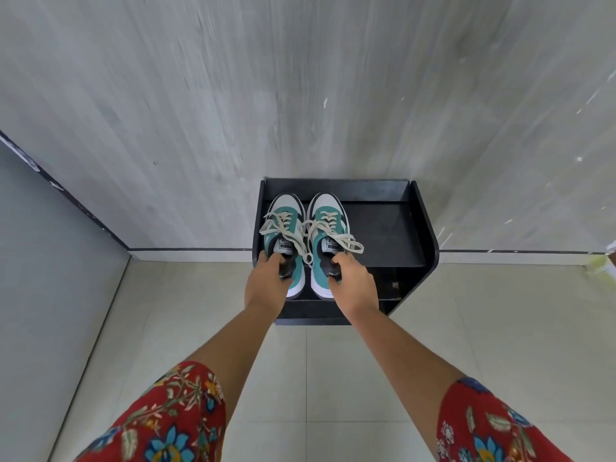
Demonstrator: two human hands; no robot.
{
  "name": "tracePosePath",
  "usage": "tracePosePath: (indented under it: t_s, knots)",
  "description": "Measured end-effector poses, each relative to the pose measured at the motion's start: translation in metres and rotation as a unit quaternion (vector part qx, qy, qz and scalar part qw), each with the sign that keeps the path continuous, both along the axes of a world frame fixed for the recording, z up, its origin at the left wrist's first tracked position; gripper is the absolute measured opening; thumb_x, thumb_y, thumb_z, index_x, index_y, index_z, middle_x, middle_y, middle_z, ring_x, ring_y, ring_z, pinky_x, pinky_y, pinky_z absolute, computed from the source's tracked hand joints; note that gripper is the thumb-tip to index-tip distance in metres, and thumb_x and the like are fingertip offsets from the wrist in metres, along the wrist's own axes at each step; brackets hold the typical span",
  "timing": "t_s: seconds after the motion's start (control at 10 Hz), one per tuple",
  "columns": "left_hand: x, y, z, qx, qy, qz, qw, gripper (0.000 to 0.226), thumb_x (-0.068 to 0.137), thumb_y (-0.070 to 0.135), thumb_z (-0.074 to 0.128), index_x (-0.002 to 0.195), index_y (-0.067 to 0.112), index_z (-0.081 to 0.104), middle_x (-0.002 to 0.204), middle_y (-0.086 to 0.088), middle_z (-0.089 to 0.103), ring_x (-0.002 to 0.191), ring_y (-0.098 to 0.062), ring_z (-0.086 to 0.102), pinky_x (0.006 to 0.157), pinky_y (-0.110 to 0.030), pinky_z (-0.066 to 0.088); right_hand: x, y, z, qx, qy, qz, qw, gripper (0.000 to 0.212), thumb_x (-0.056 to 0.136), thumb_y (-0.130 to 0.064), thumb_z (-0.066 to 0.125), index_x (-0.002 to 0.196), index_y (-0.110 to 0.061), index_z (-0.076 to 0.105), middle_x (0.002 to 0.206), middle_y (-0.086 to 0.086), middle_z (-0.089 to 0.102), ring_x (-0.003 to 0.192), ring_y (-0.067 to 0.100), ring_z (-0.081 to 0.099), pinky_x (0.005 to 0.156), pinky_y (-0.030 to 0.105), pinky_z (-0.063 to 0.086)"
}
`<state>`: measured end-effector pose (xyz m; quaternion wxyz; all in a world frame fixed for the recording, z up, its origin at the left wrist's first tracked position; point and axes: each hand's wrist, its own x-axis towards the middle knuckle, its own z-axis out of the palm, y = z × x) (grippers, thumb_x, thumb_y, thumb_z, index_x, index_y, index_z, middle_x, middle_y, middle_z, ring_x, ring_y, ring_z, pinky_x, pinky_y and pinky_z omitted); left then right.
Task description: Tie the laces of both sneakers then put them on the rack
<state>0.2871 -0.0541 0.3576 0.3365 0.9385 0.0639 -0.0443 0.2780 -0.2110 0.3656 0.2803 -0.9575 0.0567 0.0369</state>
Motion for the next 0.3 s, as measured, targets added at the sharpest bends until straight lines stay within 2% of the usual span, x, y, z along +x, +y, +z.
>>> tracePosePath:
  t_s: [0.2, 0.3]
  knots:
    - [0.001, 0.001, 0.012, -0.052, 0.036, 0.003, 0.998, 0.055, 0.076, 0.012, 0.073, 0.123, 0.011, 0.047, 0.126, -0.012, 0.054, 0.107, -0.030, 0.057, 0.096, -0.036, 0.046, -0.003, -0.004, 0.009, 0.002, 0.043, 0.026, 0.999, 0.051, 0.087, -0.015, 0.061, 0.133, -0.023, 0.040, 0.141, 0.002, 0.047, 0.107, 0.030, 0.062, 0.086, 0.040, 0.053]
    - [-0.005, 0.003, 0.021, -0.064, 0.032, 0.033, 0.997, 0.061, 0.076, 0.018, 0.073, 0.129, 0.013, 0.043, 0.130, -0.012, 0.053, 0.109, -0.032, 0.057, 0.094, -0.037, 0.047, -0.010, -0.006, 0.019, 0.003, 0.047, -0.005, 0.999, 0.055, 0.088, -0.018, 0.060, 0.136, -0.024, 0.036, 0.144, 0.000, 0.045, 0.107, 0.029, 0.062, 0.081, 0.036, 0.051]
